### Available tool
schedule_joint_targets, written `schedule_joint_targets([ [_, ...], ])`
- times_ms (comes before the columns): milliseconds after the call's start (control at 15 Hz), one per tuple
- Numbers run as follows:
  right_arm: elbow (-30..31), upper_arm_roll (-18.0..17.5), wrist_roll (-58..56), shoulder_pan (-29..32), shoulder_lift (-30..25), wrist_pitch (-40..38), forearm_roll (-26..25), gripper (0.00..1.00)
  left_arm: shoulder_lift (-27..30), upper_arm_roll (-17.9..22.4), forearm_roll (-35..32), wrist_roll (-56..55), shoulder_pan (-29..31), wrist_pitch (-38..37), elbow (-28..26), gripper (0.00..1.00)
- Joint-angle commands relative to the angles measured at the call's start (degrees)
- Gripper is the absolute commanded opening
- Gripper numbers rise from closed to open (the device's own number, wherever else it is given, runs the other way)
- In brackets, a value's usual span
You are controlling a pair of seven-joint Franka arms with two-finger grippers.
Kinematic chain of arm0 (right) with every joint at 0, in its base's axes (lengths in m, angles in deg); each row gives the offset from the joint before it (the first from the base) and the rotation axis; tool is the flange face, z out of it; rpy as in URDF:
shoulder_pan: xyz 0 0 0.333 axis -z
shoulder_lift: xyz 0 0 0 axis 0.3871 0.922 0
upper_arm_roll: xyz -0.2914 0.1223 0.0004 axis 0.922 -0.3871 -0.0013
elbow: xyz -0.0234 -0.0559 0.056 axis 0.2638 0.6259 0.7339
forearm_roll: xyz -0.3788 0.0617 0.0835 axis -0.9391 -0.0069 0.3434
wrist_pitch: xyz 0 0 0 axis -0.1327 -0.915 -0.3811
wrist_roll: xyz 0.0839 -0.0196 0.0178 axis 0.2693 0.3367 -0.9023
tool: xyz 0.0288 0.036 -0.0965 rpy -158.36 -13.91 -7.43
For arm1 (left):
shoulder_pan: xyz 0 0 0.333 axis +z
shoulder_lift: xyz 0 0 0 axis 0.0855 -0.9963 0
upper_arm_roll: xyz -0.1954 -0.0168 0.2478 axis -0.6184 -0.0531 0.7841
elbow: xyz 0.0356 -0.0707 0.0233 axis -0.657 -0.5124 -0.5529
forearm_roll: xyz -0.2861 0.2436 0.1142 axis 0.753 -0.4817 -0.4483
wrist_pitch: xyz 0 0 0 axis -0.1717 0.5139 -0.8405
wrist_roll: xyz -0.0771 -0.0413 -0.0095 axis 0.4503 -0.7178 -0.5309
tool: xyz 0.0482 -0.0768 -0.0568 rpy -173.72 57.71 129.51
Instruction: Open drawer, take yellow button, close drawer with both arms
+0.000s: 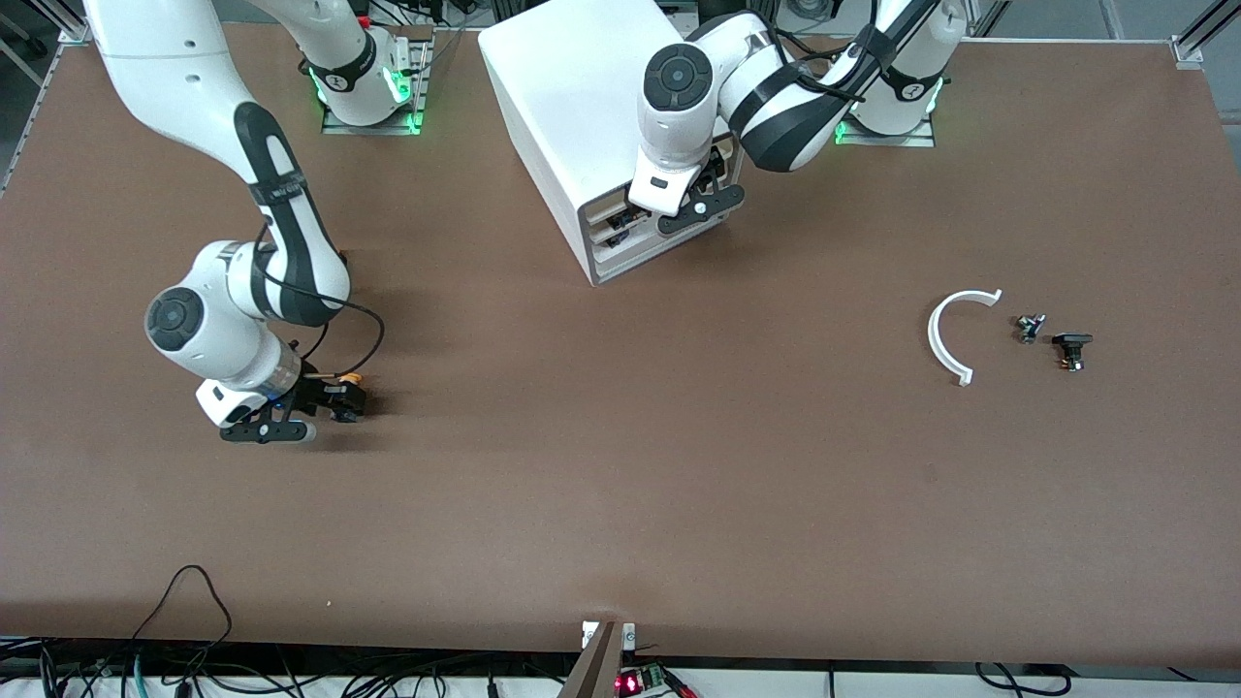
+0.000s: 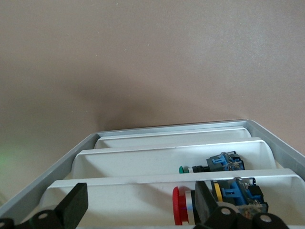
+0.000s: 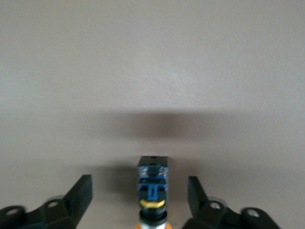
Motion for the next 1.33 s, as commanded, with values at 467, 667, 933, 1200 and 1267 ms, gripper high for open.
schedule_joint_targets([
  [467, -8.2, 3.3, 2.9, 0.1, -14.1, -21.9, -7.5, 1.0, 0.5, -0.3, -4.1, 27.0, 11.1, -16.1, 13.1, 0.99],
  [667, -8.3, 3.1, 5.2, -0.1, -18.3, -26.1, -8.5, 1.0, 0.5, -0.4, -8.1, 39.4, 15.3, -20.8, 18.7, 0.99],
  [933, -10.1, 2.9, 5.2, -0.1, -22.8, -32.2, -8.6, 1.0, 4.3, 6.5, -6.8, 59.6, 18.0, -21.9, 21.9, 0.99],
  [1200, -19.2, 2.9, 5.2, -0.1, -22.6, -43.9, -9.0, 1.0, 12.1, 27.9, 2.2, 77.7, 9.3, -19.1, 17.7, 0.99],
  [1267, -20.8, 2.8, 5.2, -0.4, -22.7, -45.3, -10.5, 1.0, 14.1, 31.0, 3.4, 80.7, 8.7, -17.6, 15.5, 1.0],
])
